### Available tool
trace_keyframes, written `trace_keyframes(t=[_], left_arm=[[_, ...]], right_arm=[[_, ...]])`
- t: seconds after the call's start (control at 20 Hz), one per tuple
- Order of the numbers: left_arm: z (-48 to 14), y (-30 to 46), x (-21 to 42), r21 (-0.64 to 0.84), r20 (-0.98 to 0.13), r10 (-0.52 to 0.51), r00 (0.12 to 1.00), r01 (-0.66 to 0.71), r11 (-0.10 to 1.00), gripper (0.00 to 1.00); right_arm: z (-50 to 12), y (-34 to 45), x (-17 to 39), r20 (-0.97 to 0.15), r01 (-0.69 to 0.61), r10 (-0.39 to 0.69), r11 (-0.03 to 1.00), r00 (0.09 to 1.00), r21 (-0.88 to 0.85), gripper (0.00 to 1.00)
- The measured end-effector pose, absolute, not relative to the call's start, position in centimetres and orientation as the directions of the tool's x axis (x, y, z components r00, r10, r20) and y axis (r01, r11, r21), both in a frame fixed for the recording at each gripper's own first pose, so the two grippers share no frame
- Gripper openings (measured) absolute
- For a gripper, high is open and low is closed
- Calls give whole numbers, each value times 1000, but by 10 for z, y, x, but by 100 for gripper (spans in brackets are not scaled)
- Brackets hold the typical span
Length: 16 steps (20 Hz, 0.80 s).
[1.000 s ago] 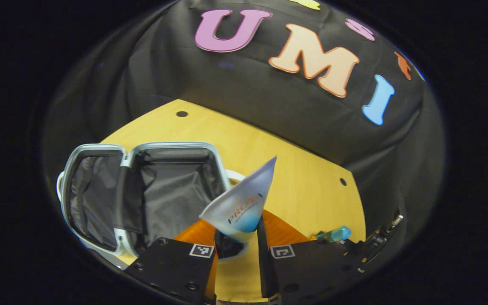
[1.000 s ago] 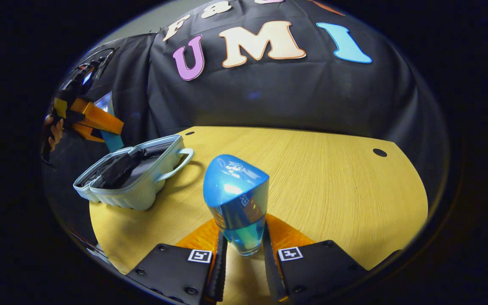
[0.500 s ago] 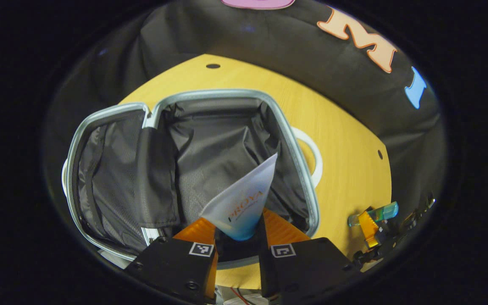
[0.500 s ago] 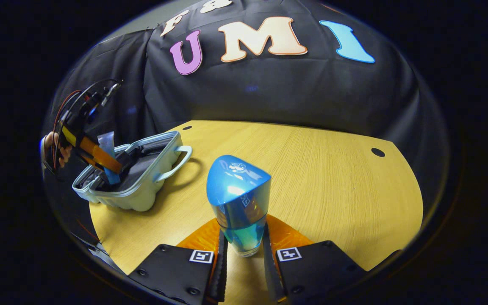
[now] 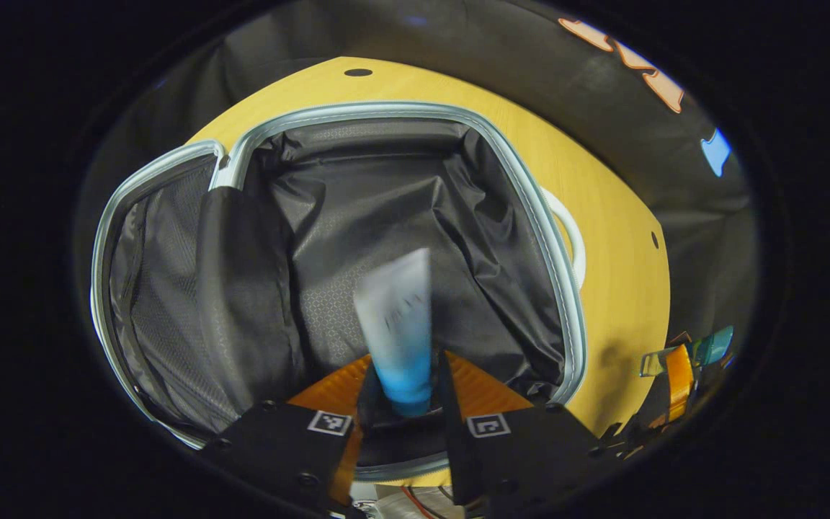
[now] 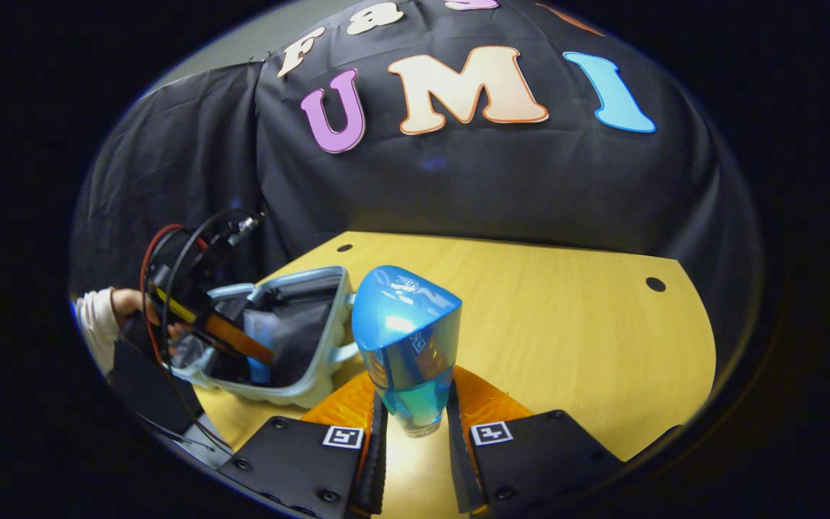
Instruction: First open the suitcase, pack the skin care products into it, and then close the suitcase.
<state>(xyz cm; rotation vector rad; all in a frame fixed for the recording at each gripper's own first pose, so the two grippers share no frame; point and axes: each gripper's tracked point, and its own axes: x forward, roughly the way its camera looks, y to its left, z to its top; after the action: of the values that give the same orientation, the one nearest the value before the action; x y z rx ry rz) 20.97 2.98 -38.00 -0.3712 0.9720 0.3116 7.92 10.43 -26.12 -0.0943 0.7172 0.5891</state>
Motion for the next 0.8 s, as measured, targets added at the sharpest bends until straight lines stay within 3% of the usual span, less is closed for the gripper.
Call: trace_keyframes(t=[0.15, 0.25, 0.55, 0.7, 0.8], left_arm=[[-354, 33, 208, -198, -804, 77, 589, -389, 900, 76], [-327, 37, 206, -224, -749, 77, 658, -361, 905, 96], [-265, 70, 161, -259, -641, 118, 758, -359, 897, 96], [-242, 102, 127, -264, -612, 179, 770, -413, 872, 97], [-235, 128, 103, -270, -598, 220, 771, -452, 850, 97]], right_arm=[[-249, 151, 70, -634, -582, 523, 802, 570, 138, 36], [-248, 183, 61, -633, -613, 562, 771, 531, 170, 40], [-285, 266, 34, -665, -681, 629, 691, 402, 242, 40], [-321, 283, 19, -727, -709, 603, 666, 329, 231, 36], [-344, 289, 6, -773, -729, 567, 651, 284, 210, 40]])
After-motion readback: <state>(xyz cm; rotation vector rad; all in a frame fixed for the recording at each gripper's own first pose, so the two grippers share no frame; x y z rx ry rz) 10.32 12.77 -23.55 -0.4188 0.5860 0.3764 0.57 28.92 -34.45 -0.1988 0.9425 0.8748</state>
